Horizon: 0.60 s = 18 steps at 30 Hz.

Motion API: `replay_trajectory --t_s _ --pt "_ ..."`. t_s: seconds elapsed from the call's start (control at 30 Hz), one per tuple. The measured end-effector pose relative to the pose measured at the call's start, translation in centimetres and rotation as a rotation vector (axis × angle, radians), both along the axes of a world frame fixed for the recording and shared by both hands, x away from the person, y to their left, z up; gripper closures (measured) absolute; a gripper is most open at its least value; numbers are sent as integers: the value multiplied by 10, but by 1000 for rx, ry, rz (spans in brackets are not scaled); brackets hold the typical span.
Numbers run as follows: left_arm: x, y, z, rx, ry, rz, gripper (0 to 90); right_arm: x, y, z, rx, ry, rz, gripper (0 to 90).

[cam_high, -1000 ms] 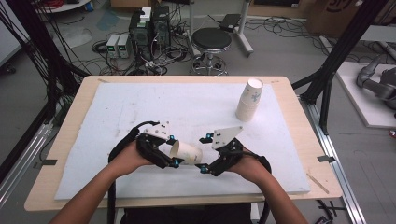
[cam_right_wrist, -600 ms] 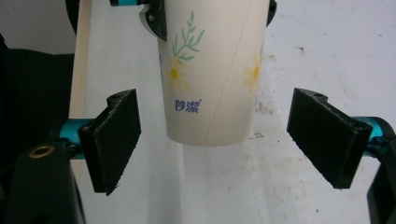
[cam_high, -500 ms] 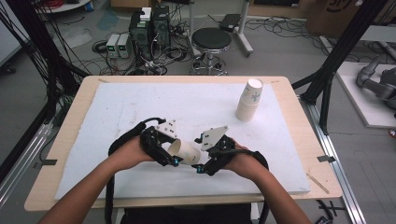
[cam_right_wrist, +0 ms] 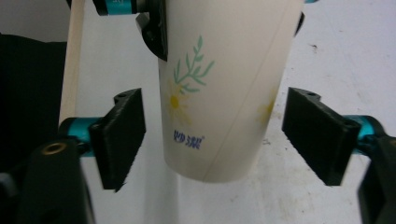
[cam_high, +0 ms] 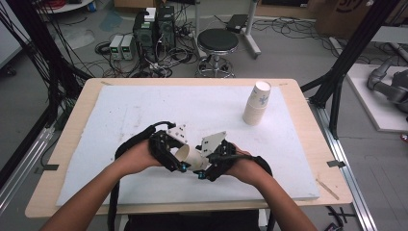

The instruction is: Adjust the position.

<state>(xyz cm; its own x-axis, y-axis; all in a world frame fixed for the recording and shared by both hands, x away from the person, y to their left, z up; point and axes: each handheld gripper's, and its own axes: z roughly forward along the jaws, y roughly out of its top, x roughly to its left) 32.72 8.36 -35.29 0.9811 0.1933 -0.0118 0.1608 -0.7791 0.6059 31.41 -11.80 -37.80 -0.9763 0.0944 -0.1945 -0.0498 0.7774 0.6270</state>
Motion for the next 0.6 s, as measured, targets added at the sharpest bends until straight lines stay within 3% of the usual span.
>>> replay_trajectory --t_s 0.3,0.6 --pt "-1 -3 -1 -3 6 3 319 2 8 -7 -19 7 -5 327" --pt "-1 -2 -3 -51 15 39 298 2 8 -11 -12 21 -25 339"
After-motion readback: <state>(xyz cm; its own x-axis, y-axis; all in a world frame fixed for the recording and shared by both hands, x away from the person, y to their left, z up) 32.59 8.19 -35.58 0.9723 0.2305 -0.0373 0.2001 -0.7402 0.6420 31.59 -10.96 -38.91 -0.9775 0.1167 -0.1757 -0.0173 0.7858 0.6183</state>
